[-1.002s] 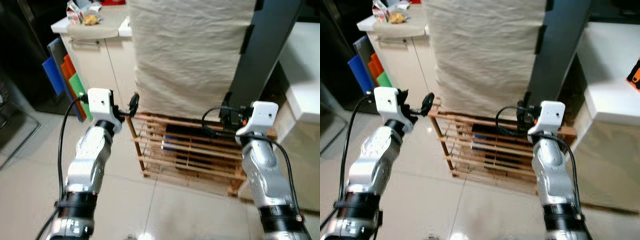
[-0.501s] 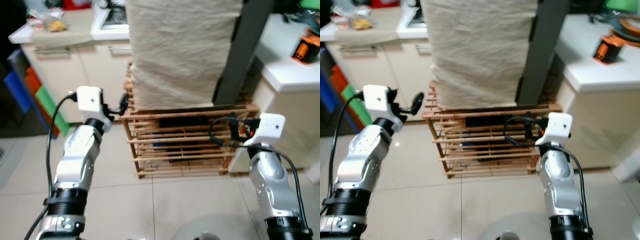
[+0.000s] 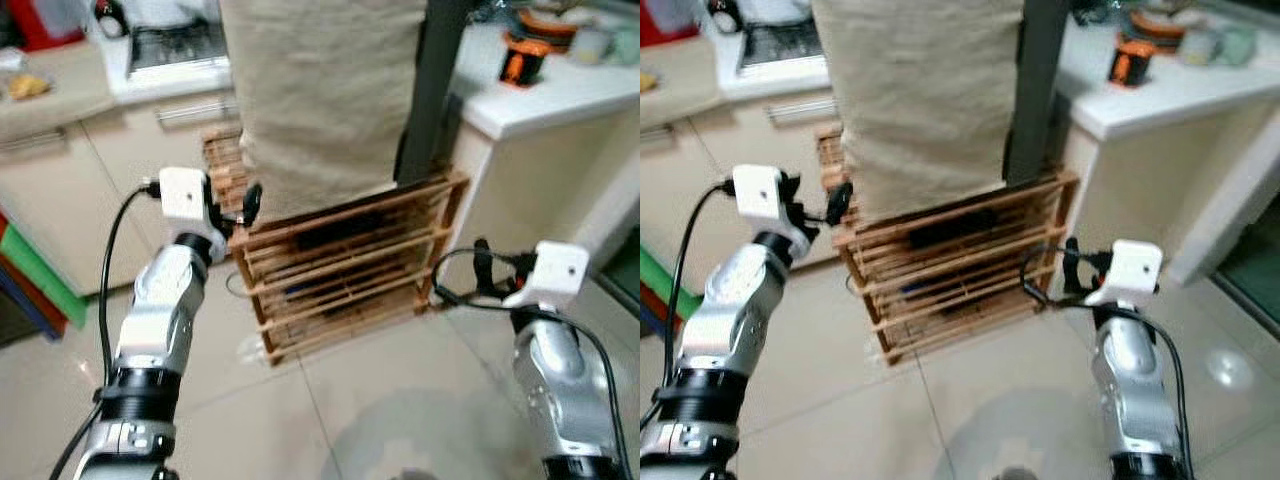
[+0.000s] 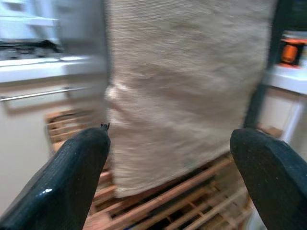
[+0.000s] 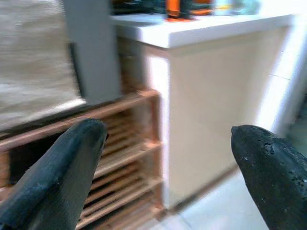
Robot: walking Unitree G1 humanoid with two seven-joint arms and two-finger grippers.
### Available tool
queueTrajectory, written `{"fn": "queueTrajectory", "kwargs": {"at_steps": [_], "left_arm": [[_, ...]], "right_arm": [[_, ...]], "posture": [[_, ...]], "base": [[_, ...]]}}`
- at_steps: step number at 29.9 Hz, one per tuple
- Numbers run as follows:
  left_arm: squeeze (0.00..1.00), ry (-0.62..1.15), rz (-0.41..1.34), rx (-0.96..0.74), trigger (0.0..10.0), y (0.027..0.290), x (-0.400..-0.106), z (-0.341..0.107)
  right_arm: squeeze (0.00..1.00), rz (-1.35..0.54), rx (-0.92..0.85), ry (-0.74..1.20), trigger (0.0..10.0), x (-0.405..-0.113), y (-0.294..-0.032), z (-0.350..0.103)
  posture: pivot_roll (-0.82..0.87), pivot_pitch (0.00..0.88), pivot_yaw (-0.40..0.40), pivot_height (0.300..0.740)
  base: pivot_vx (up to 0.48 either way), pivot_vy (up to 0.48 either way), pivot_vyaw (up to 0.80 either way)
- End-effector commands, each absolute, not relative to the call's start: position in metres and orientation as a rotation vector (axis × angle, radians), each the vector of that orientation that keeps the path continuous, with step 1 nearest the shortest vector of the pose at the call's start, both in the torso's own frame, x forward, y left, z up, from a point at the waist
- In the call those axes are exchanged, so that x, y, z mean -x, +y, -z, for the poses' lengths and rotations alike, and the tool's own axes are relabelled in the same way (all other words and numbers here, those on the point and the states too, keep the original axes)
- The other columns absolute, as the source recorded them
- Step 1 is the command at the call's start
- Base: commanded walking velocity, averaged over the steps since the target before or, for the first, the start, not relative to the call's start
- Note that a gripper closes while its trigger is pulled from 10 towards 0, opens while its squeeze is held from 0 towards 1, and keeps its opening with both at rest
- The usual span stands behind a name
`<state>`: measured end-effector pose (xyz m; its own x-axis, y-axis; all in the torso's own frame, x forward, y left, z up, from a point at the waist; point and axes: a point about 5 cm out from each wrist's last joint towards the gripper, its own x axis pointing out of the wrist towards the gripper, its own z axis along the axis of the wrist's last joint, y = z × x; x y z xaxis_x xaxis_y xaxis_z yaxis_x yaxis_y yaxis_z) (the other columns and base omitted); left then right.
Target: Restocking fridge
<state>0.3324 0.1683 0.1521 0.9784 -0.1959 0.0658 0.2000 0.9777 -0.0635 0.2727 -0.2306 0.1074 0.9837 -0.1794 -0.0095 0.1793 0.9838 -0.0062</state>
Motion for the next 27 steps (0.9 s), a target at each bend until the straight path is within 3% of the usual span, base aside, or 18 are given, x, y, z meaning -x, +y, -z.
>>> {"fn": "queueTrajectory", "kwargs": {"at_steps": [1,13,27], "left_arm": [[0.00,-0.042,0.239,0.090,10.0,0.160,-0.335,-0.149],[0.00,-0.056,0.263,0.082,10.0,0.153,-0.337,-0.150],[0.00,-0.074,0.274,0.060,10.0,0.154,-0.339,-0.154]], "right_arm": [[0.00,0.181,0.014,-0.022,10.0,-0.274,-0.230,-0.115],[0.00,0.172,0.016,-0.031,10.0,-0.274,-0.227,-0.117],[0.00,0.087,0.056,-0.071,10.0,-0.278,-0.203,-0.122]], "posture": [[-0.20,0.000,0.093,0.740],[-0.20,0.000,0.090,0.740],[-0.19,0.000,0.096,0.740]], "base": [[0.000,0.480,-0.65],[0.000,0.480,-0.65],[0.000,0.480,-0.65]]}}
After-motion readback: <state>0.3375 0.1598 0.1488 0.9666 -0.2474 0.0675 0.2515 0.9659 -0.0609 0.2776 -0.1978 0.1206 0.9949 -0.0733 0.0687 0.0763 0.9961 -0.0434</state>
